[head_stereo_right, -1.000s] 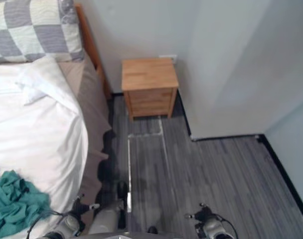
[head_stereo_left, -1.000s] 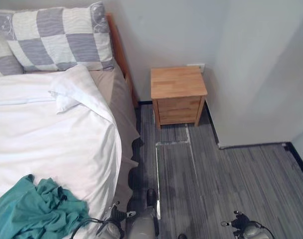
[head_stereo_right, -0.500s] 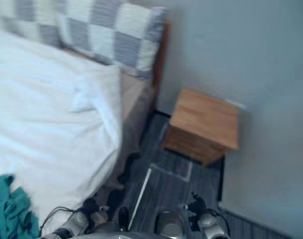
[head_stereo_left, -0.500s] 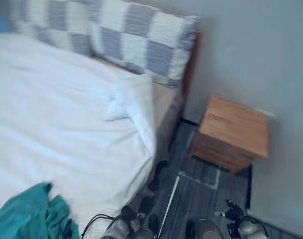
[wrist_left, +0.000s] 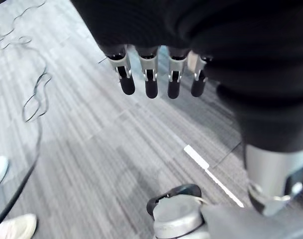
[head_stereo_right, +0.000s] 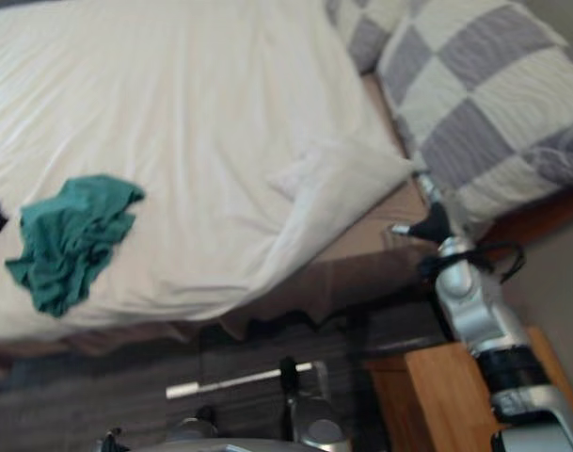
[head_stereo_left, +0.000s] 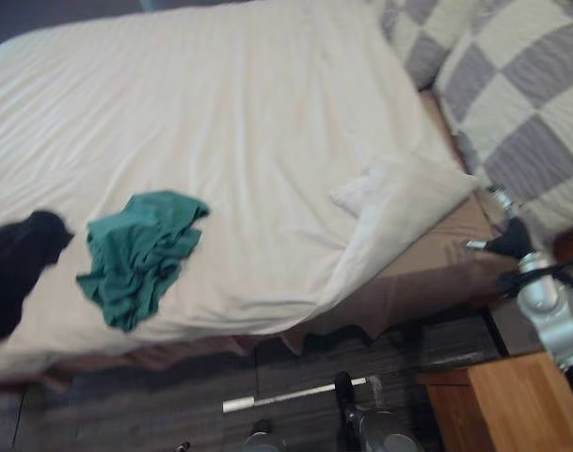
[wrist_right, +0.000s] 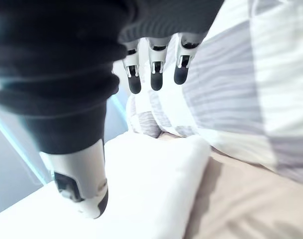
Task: Tidy up the quilt and then pick up the clothes from the bed and put them into the laundry hamper.
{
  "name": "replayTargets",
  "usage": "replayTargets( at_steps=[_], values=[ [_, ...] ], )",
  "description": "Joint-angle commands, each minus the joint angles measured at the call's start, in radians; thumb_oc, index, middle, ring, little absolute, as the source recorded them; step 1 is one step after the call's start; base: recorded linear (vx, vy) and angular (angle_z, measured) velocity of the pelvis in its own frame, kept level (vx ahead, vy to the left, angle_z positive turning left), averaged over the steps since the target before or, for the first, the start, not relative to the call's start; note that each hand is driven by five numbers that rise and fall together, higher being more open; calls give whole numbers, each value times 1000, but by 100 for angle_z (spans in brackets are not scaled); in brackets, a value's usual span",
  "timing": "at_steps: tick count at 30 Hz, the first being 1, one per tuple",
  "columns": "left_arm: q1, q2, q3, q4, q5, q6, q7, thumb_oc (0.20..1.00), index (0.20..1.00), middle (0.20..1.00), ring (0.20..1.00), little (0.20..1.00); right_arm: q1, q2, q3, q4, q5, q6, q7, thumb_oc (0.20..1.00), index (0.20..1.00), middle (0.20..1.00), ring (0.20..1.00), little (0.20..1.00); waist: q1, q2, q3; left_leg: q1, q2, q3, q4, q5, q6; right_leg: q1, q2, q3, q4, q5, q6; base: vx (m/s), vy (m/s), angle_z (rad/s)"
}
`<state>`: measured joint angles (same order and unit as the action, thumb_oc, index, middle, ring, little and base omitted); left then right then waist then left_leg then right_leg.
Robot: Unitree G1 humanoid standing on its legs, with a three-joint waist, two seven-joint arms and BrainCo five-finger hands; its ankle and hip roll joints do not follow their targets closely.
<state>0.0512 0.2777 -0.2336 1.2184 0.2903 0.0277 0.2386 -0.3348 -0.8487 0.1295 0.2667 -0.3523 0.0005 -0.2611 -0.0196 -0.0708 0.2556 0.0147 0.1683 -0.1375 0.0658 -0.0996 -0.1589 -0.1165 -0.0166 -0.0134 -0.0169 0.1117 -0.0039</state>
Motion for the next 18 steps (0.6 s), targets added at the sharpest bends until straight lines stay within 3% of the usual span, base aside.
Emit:
replayTargets(
  at_steps=[1,2,3,4,5,9,11,16,17,18],
  values=[
    [-88,55,-62,-92,58,-17,-4,1000,1000,1000,1000,1000,14,-79,-36,-36,-98,11,-71,1000,1000,1000,1000,1000,-10,33,-19,-103,14,316,68,47,36,47,-204,-62,-4,-123,208,-124,-225,231],
    [-90,59,-73,-94,63,-16,-14,1000,1000,1000,1000,1000,0,-102,-47,-14,-112,31,-77,1000,1000,1000,1000,1000,-12,49,-22,-100,41,401,39,74,30,46,-203,-113,13,-135,205,-126,-176,209],
    [-93,68,-79,-100,66,-13,-16,1000,1000,1000,1000,1000,-31,-116,-40,0,-121,48,-84,1000,1000,1000,1000,1000,-6,55,-17,-109,40,410,24,100,23,27,-204,-129,27,-121,198,-34,-77,230],
    [-88,73,-79,-104,63,-17,-15,1000,1000,1000,1000,1000,-73,-114,-11,13,-114,50,-86,1000,1000,1000,1000,1000,8,61,-11,-123,27,366,19,101,22,16,-200,-131,44,-130,197,-124,-66,146],
    [-94,81,-108,-100,78,-18,-22,1000,1000,1000,1000,1000,-183,-135,45,100,-105,74,-95,1000,1000,1000,1000,1000,10,79,-2,-147,29,374,-38,143,22,-35,-204,-171,66,-122,194,-71,-57,71],
    [-100,98,-116,-92,72,-25,-9,1000,1000,1000,1000,1000,-342,-144,135,245,-99,94,-118,1000,1000,1000,1000,1000,25,87,22,-158,43,379,-73,172,17,-90,-200,-161,104,-128,193,-78,-21,1],
    [-131,134,-154,-86,60,-42,25,1000,1000,1000,1000,1000,-638,-152,321,530,-101,125,-143,1000,1000,1000,1000,1000,49,91,81,-199,57,383,-78,195,6,-177,-190,-138,156,-136,192,-156,2,-18],
    [-157,134,-178,-88,39,-50,43,1000,1000,1000,1000,1000,-788,-135,426,749,-82,132,-157,1000,1000,1000,1000,1000,52,103,114,-233,66,382,-81,211,-4,-230,-186,-137,181,-133,193,-69,-15,-3],
    [-179,128,-189,-94,8,-53,53,1000,1000,1000,1000,1000,-863,-133,480,853,-61,133,-148,438,438,438,438,438,55,107,139,-268,67,374,-74,220,-10,-273,-187,-136,207,-132,194,-71,-25,-3],
    [-179,127,-188,-93,8,-54,54,1000,1000,1000,1000,1000,-867,-133,484,855,-60,132,-148,200,200,200,200,200,54,108,139,-269,67,374,-73,219,-10,-275,-187,-136,208,-133,194,-81,-25,-6]
  ],
)
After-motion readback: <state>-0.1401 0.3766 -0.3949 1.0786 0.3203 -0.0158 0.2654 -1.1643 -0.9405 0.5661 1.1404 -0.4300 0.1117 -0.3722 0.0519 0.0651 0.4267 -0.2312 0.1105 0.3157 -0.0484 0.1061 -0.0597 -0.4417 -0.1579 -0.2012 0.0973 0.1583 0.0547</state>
